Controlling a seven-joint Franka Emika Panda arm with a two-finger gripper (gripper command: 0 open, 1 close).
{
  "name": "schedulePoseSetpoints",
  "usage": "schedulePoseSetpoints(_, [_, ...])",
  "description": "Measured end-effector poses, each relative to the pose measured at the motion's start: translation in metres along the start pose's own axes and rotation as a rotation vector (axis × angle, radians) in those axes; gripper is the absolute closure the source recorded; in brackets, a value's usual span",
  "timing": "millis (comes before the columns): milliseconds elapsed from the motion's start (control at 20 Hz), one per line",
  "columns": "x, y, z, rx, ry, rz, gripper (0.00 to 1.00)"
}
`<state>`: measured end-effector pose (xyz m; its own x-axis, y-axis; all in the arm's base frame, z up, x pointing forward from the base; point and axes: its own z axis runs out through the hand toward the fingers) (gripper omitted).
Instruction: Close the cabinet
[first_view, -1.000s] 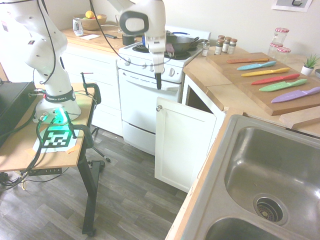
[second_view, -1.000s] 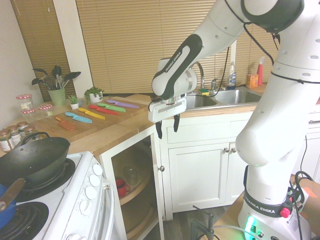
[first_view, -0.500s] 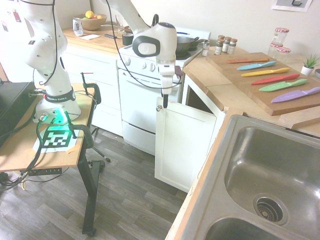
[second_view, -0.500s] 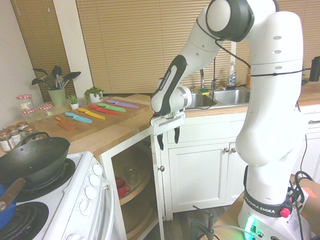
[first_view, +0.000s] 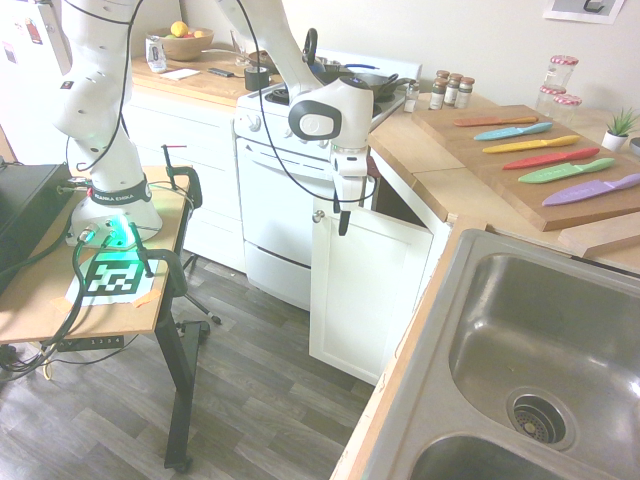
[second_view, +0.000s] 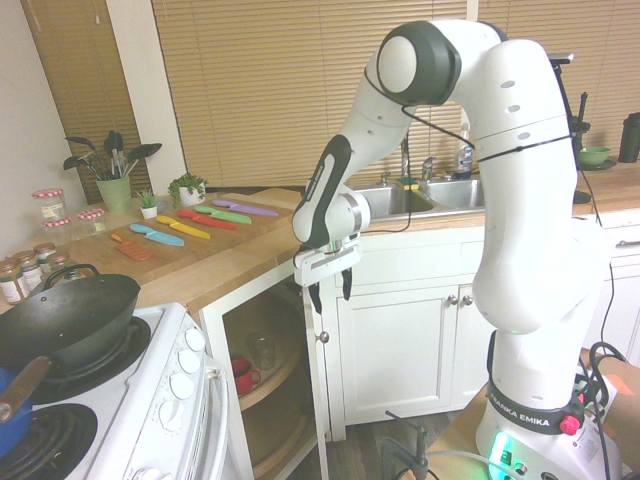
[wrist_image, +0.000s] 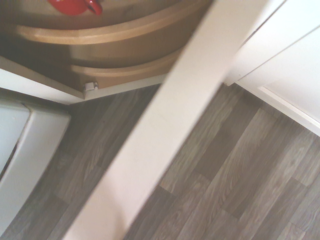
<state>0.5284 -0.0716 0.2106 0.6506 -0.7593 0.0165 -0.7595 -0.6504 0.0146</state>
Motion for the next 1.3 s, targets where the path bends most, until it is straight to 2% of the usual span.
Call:
schedulePoseSetpoints(50, [-0.0001, -0.0006, 0.0002, 0.0, 0.002, -0.002, 1.0])
schedulePoseSetpoints(1300, [0.0039, 0.0016, -0.0016, 0.005, 0.014, -0.021, 1.0])
